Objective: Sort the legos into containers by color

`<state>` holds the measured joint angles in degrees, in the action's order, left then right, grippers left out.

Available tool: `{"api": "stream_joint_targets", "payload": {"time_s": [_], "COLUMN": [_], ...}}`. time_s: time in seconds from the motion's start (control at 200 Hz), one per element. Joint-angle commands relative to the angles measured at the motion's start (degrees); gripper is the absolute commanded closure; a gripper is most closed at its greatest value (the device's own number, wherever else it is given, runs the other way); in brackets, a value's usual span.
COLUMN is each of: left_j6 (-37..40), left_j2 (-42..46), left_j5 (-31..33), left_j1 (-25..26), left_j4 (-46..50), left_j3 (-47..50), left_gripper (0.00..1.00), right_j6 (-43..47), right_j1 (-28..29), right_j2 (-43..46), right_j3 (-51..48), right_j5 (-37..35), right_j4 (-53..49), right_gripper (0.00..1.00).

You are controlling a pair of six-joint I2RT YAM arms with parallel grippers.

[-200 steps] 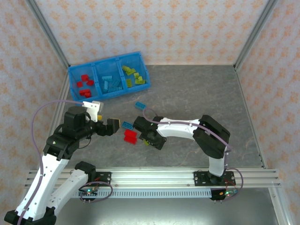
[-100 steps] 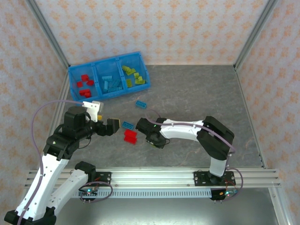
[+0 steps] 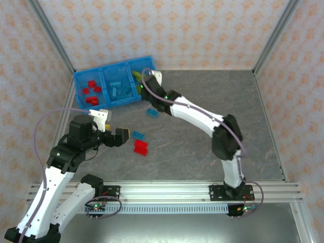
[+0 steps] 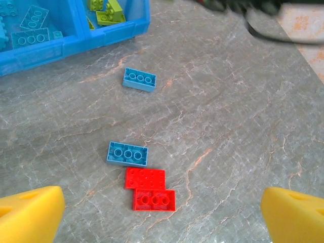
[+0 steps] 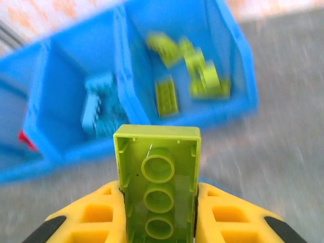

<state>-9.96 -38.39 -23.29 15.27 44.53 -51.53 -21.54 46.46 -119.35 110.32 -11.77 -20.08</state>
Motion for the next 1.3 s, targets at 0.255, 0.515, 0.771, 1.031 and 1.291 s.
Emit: {"api": "stream_joint_targets", "payload": {"time_s": [0.255, 0.515, 0.771, 1.031, 1.291], "left_j6": [1.08, 0.68, -11.54, -31.21, -50.82], "left_j2": [0.64, -1.48, -9.09, -18.48, -43.71], "left_j5": [2.4, 3.75, 12.9, 25.53, 34.85], "left_j1": [0.03, 0.03, 0.88, 14.77, 22.26], "left_j4": [1.44, 1.48, 3.22, -5.26, -16.52], "left_j3": [-0.84, -0.63, -2.16, -5.04, -12.37], "left_gripper": [0.0, 0.0, 0.0, 0.0, 0.0], "right_j6": [18.28, 18.72, 14.64, 14.52, 9.79], "right_j1": [-6.4, -6.64, -6.6, -6.47, -6.38], "right_j2": [-31.18, -21.6, 9.23, 41.3, 55.3], "right_j3": [42.87, 39.91, 1.61, -34.25, -47.95], "right_j5": [6.0, 9.57, 13.36, 19.76, 18.73], "right_j4": [-7.11, -11.8, -5.51, -3.39, -9.78], "right_gripper": [0.63, 0.39, 0.36, 0.25, 0.2]}}
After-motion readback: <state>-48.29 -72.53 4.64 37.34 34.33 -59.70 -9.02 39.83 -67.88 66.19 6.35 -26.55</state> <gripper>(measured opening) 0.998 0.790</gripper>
